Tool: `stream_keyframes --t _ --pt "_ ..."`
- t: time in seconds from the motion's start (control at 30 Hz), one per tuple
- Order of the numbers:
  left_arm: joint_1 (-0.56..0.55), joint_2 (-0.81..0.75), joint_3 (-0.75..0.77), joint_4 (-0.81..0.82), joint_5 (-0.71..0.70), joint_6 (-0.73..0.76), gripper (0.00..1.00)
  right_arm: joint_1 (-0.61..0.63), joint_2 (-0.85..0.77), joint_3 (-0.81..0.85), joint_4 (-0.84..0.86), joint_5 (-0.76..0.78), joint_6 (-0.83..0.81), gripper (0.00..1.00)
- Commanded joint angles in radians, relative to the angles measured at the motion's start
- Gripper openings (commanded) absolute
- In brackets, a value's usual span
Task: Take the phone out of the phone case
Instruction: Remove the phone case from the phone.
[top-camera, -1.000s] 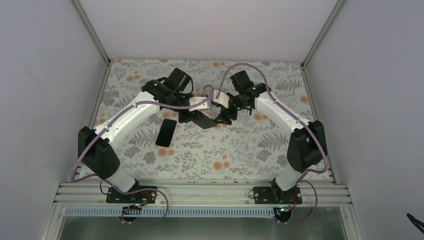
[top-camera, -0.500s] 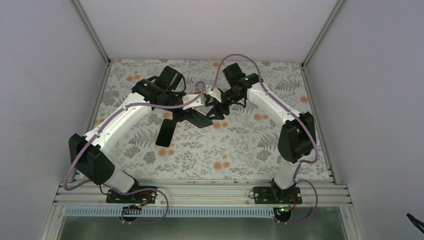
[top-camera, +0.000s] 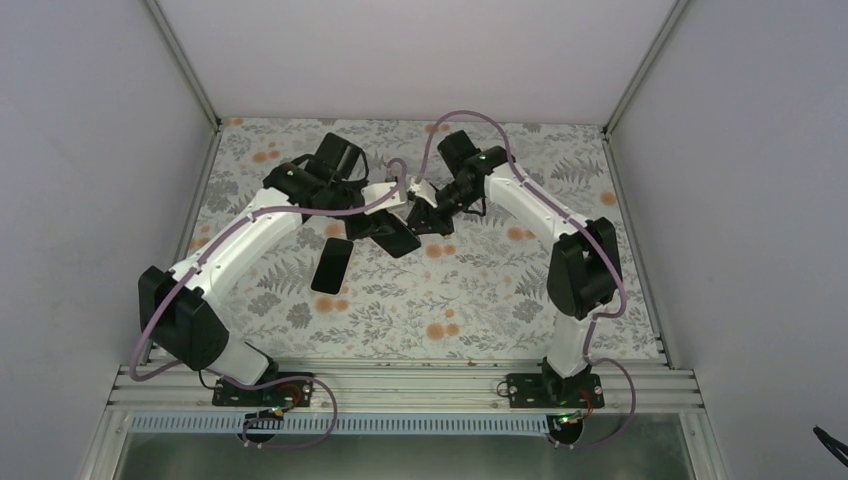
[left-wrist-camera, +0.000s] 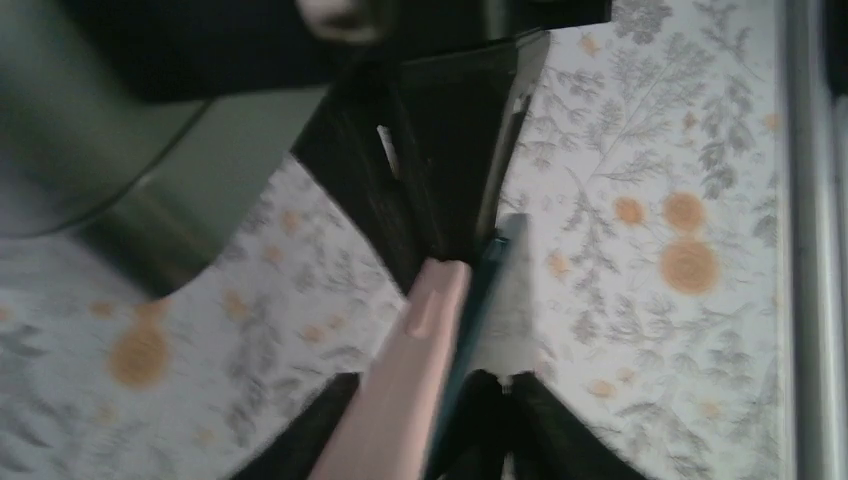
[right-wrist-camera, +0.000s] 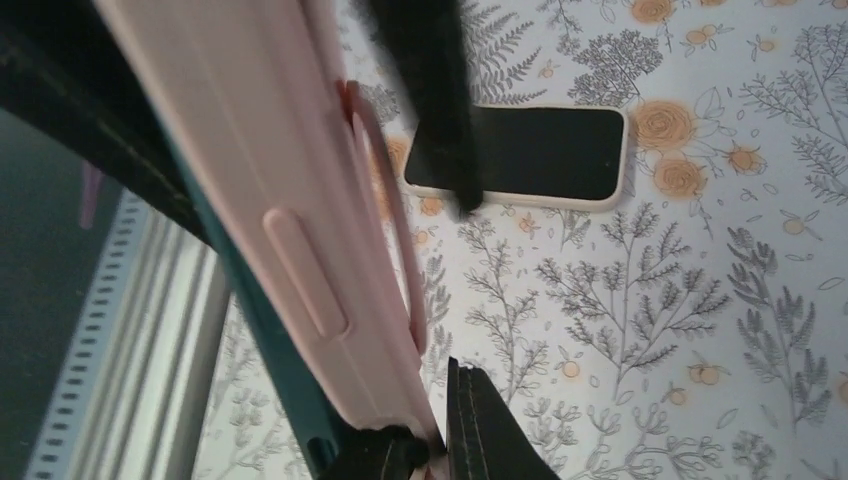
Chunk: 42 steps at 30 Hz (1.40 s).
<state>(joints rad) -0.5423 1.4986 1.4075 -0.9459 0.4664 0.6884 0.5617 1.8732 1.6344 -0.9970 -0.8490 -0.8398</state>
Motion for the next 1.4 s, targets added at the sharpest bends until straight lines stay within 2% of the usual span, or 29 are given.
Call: stream_keyframes --t 0.0,0.03,0.07,0.13,0.17,0.23,0.27,0.4,0.53,0.67,0.77,0.87,1.13,1.37 --pt "-0.022 0.043 0.043 0.445 0.036 0.015 0.54 0.024 -0.02 0.094 -0.057 -0.477 0.047 0.03" --pt "-0.018 0.043 0.055 0.433 0.036 0.011 0.71 -0.003 -0.017 0.1 -0.079 -0.484 0.036 0.03" --pt "-0.013 0.035 0.064 0.424 0.042 0.015 0.83 -0.031 -0.016 0.105 -0.101 -0.491 0.023 0.03" --pt "-0.002 0.004 0.065 0.419 0.038 0.019 0.98 -0.107 -0.02 0.109 -0.145 -0.493 -0.004 0.03" --pt "0.002 -0.01 0.061 0.422 0.031 0.021 1.0 -0.141 -0.027 0.106 -0.145 -0.486 -0.003 0.03" --pt "0.007 -0.046 0.043 0.443 0.002 0.024 1.0 -0.21 -0.055 0.083 -0.068 -0.45 0.073 0.03" --pt "0.006 -0.069 0.022 0.471 -0.012 0.026 1.0 -0.246 -0.08 0.058 0.018 -0.424 0.164 0.03" --pt "-0.016 -0.136 -0.084 0.661 -0.086 0.006 1.0 -0.347 -0.2 -0.105 0.55 -0.142 0.684 0.03" --pt "-0.108 -0.135 -0.123 0.831 -0.216 0.004 1.0 -0.347 -0.271 -0.102 0.712 0.111 0.888 0.03" --pt "-0.176 -0.074 -0.141 0.983 -0.346 -0.009 1.0 -0.306 -0.263 -0.045 0.715 0.402 0.946 0.03" --pt "-0.212 -0.011 -0.153 1.121 -0.447 -0.025 1.0 -0.302 -0.248 -0.041 0.724 0.492 0.989 0.03" --pt "-0.227 0.073 -0.134 1.241 -0.525 -0.059 1.0 -0.3 -0.231 -0.022 0.717 0.506 1.008 0.03" --pt "-0.225 0.218 -0.073 1.383 -0.639 -0.084 1.0 -0.297 -0.248 -0.016 0.711 0.483 1.021 0.03" --pt "-0.235 0.308 0.002 1.413 -0.697 -0.095 1.0 -0.296 -0.246 -0.019 0.713 0.46 1.016 0.03"
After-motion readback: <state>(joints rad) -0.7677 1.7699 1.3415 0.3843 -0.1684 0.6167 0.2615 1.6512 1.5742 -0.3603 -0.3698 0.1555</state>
